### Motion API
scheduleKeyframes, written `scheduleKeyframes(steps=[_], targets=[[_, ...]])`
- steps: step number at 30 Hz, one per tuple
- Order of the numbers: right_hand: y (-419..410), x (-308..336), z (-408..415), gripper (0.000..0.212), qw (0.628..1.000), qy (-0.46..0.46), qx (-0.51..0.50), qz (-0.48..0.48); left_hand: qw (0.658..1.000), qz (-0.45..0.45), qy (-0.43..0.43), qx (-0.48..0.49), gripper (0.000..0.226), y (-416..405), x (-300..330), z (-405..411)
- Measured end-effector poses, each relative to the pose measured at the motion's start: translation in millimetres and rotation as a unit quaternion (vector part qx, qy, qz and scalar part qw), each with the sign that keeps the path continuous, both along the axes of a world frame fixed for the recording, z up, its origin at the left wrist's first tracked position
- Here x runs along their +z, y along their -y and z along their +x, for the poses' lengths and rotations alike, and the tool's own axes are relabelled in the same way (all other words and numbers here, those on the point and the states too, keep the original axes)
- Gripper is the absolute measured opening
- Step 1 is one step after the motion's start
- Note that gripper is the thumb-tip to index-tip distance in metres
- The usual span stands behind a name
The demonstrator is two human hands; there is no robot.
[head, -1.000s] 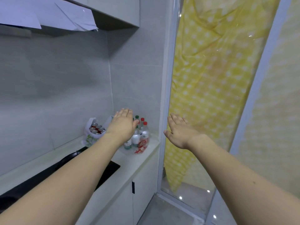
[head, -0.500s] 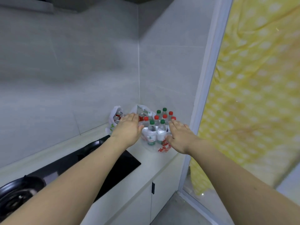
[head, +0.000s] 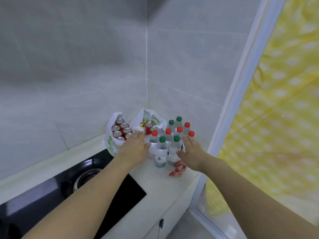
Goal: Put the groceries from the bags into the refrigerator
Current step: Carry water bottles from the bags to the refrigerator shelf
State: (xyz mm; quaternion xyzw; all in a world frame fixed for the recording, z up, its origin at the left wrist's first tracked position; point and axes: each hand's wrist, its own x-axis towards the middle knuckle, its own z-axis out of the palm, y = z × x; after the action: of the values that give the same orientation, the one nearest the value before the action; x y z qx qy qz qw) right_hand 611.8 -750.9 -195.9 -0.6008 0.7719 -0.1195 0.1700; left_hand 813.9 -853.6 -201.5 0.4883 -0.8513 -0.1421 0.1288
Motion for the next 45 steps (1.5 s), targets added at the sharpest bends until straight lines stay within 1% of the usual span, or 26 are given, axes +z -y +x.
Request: scheduleKeyframes(steps=[2,9,13,15,18,20,21,24,27,29,32,39,42,45], targets=[[19.8,-10.0,-11.8,0.068,0.999,0.044,-0.006,-0.019,1.0,0.006,-0.007,0.005,0.048,16.8,-9.6,-11.8],[82.6,-45.4,-55.7,0.057,0.991,0.126,-0.021,-0.031,0.996,0.058,-0.043,0.044,0.051,54.4,-46.0,-59.5],[109.2,-77.9,-68.2,0.053,0.978,0.187,-0.048,-0.077,0.994,0.079,-0.05,0.048,0.05,68.2,-66.7,-85.3],[117.7,-93.9,-70.6,0.047,0.97,0.21,-0.063,-0.104,0.994,0.079,-0.057,0.043,0.05,75.6,-74.4,-97.4],[129.1,-114.3,-73.9,0.038,0.956,0.233,-0.097,-0.148,0.992,0.095,-0.071,0.04,0.042,88.4,-86.2,-115.9],[133.9,-125.7,-73.1,0.025,0.949,0.251,-0.109,-0.159,0.992,0.095,-0.071,0.039,0.035,92.4,-95.9,-125.2],[135.8,-130.8,-72.6,0.024,0.945,0.26,-0.108,-0.167,0.993,0.09,-0.071,0.041,0.033,93.6,-100.3,-128.6],[140.6,-142.7,-73.9,0.036,0.937,0.286,-0.093,-0.179,0.989,0.099,-0.089,0.065,0.027,97.7,-112.0,-132.9],[140.8,-151.5,-78.4,0.023,0.914,0.357,-0.081,-0.173,0.981,0.126,-0.114,0.097,0.023,99.3,-119.8,-133.5],[141.0,-157.4,-81.5,0.023,0.904,0.382,-0.079,-0.173,0.978,0.126,-0.132,0.102,0.024,99.1,-125.2,-132.7],[143.0,-163.9,-83.3,0.026,0.899,0.393,-0.065,-0.182,0.974,0.122,-0.163,0.103,0.026,98.0,-131.4,-130.6],[147.8,-170.9,-80.5,0.02,0.904,0.375,-0.049,-0.2,0.973,0.093,-0.193,0.085,0.023,97.1,-137.2,-128.9],[149.1,-166.2,-78.4,0.016,0.904,0.368,-0.06,-0.208,0.972,0.085,-0.203,0.085,0.024,95.2,-133.0,-126.9],[150.6,-148.3,-74.7,0.018,0.901,0.359,-0.066,-0.236,0.969,0.044,-0.227,0.089,0.027,94.2,-116.2,-121.9]])
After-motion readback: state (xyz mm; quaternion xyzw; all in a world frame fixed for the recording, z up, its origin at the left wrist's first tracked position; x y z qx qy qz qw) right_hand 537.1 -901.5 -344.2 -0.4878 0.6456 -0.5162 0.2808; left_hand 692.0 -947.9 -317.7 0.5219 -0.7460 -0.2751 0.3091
